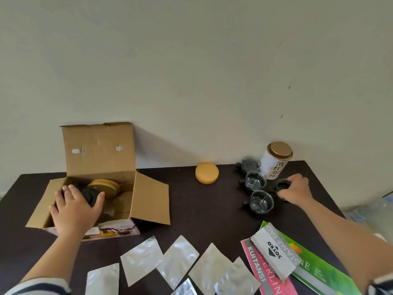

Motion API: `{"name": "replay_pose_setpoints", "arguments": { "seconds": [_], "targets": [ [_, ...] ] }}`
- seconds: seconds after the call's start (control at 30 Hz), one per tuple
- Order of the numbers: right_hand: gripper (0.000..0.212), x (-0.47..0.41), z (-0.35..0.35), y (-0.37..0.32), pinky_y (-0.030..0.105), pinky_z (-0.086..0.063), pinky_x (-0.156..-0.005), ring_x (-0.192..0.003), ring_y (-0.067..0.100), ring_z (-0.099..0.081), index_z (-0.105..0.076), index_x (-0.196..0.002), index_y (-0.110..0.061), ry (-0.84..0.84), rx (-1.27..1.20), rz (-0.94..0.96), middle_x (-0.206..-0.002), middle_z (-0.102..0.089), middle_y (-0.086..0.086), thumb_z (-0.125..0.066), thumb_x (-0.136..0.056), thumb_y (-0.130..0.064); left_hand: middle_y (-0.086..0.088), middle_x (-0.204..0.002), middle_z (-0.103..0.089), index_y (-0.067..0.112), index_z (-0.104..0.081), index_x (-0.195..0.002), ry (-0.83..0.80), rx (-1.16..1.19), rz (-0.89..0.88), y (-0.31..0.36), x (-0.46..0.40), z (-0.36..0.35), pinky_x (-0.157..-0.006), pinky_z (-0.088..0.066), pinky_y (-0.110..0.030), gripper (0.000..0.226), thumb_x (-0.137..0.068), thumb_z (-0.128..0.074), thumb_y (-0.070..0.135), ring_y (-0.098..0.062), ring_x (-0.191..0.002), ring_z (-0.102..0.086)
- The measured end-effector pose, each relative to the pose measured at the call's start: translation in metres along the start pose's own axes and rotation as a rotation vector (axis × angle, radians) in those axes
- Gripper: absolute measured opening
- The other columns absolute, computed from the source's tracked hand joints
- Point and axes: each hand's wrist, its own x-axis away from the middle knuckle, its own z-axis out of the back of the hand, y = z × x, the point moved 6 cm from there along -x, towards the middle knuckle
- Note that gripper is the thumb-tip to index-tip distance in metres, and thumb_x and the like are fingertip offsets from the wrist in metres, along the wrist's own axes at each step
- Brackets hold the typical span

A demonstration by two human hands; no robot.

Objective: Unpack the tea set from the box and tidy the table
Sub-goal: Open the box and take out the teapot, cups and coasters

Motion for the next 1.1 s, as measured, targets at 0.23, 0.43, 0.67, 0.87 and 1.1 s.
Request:
{"name": "replay_pose_setpoints", "arguments": {
  "seconds": [0.23,0.43,0.67,0.87,1.1],
  "targets": [
    [0.074,-0.015,-0.02,0.006,0.036,-0.048,-0.08,-0.095,0.025,-0.05,-0.054,-0.106,-0.005,-0.112,-0.035,-0.056,-0.114,-0.048,0.016,-0.084,-0.039,-0.005,-0.021,-0.153,-0.024,-0.001,-0.018,-0.146,-0.002,-0.014,0.016,0.001,0.001,0.0,-0.112,-0.017,-0.057,0.096,-0.083,-0.032,0.069,-0.038,-0.143,-0.014],
    [0.076,-0.013,-0.022,0.002,0.04,-0.043,-0.091,-0.115,0.035,-0.048,-0.045,-0.125,-0.007,-0.108,-0.078,-0.073,-0.128,-0.041,0.018,-0.078,-0.058,0.009,-0.021,-0.153,-0.024,-0.001,-0.019,-0.146,0.009,-0.013,0.01,-0.001,0.001,-0.001,-0.112,-0.017,-0.057,0.095,-0.083,-0.033,0.068,-0.038,-0.143,-0.014],
    [0.083,-0.003,-0.019,-0.005,0.041,-0.043,-0.096,-0.122,0.035,-0.047,-0.041,-0.136,-0.007,-0.068,-0.082,-0.018,-0.135,-0.041,0.018,-0.077,-0.063,0.008,-0.023,-0.152,-0.025,-0.002,-0.019,-0.146,0.012,-0.003,0.004,-0.001,0.0,-0.001,-0.112,-0.017,-0.058,0.095,-0.083,-0.034,0.068,-0.039,-0.142,-0.015],
    [0.061,0.041,-0.028,-0.049,0.028,-0.041,-0.086,-0.113,0.027,-0.053,-0.051,-0.127,-0.01,0.035,-0.114,0.159,-0.13,-0.051,0.01,-0.072,-0.07,-0.001,-0.024,-0.151,-0.025,-0.003,-0.019,-0.145,0.003,0.01,-0.009,0.0,0.003,-0.001,-0.111,-0.019,-0.058,0.095,-0.083,-0.034,0.068,-0.04,-0.142,-0.015],
    [0.044,0.148,-0.092,-0.151,0.027,-0.042,-0.094,-0.114,0.022,-0.056,-0.057,-0.123,-0.008,-0.033,-0.259,0.4,-0.123,-0.056,0.008,-0.069,-0.08,-0.009,-0.021,-0.156,-0.012,-0.001,-0.008,-0.148,-0.062,0.058,-0.023,-0.002,0.002,-0.002,-0.114,-0.014,-0.054,0.097,-0.084,-0.026,0.071,-0.037,-0.144,-0.007]
  ]
}}
